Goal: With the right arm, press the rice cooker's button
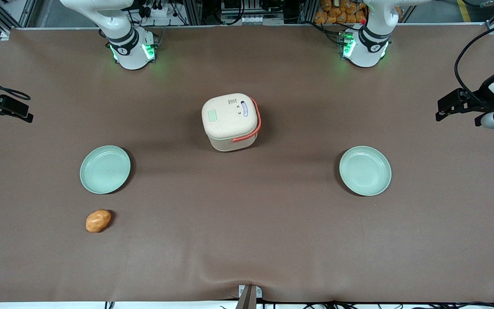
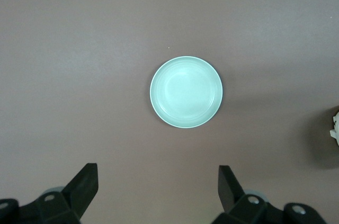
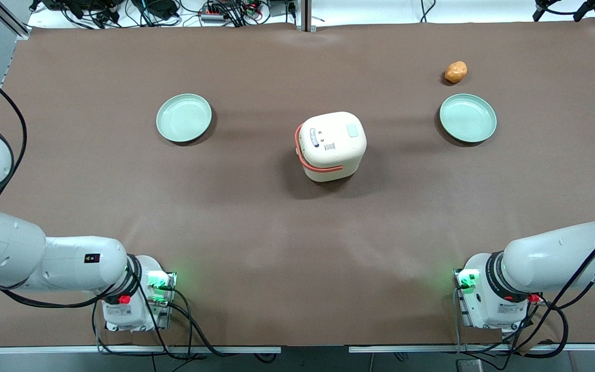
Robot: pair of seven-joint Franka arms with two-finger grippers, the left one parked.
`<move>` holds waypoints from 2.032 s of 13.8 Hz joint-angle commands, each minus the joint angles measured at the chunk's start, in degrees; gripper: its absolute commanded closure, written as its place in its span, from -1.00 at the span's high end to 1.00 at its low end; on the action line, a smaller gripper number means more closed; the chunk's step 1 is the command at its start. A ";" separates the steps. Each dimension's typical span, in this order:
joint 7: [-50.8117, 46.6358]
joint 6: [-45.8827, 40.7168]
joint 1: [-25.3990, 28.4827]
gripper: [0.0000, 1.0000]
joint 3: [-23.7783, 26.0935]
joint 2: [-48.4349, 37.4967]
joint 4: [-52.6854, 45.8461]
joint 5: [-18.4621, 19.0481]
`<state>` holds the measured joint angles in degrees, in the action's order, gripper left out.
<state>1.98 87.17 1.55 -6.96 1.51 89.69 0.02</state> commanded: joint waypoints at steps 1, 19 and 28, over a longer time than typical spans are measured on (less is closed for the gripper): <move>0.13 -0.06 -0.24 1.00 0.28 -0.81 0.58 1.13; 0.65 0.28 2.13 1.00 0.98 -0.20 0.49 0.60; -2.59 0.37 18.54 1.00 1.07 1.21 0.49 -0.46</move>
<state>1.23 87.20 15.38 -5.44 2.20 89.85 -0.32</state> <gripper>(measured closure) 0.000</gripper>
